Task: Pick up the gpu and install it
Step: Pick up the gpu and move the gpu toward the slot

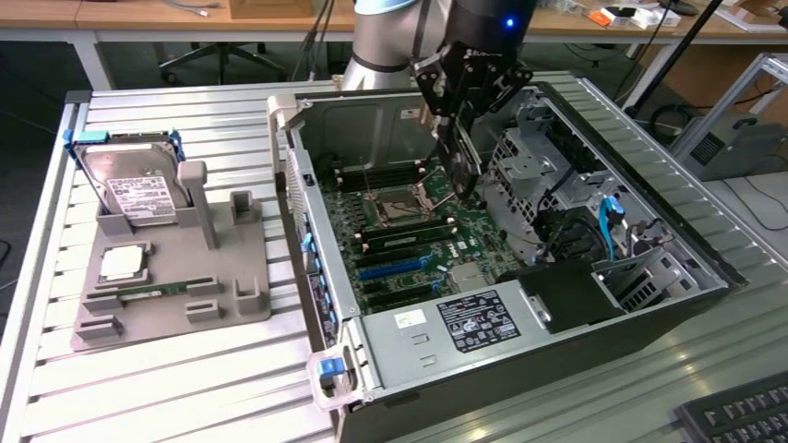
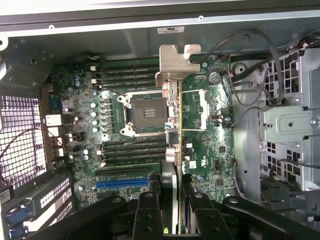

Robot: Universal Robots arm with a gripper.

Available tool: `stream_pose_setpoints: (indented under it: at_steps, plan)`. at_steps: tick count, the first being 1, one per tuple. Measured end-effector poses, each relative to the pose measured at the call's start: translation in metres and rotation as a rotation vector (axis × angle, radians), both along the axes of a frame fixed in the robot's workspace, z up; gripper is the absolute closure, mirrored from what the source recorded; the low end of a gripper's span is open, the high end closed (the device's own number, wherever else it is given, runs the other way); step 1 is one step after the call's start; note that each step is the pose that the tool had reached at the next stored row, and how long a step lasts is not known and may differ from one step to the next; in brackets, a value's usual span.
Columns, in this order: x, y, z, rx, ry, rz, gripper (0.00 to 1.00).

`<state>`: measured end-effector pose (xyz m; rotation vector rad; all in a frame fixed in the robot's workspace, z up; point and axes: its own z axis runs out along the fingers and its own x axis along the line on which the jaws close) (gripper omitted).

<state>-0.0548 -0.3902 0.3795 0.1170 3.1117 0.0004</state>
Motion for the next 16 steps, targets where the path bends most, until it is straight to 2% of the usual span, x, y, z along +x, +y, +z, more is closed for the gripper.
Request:
stream_pose_setpoints:
  at_steps: [16]
  plan:
    - [0.0028, 0.0, -0.0045, -0.0008, 0.0, 0.0, 0.73]
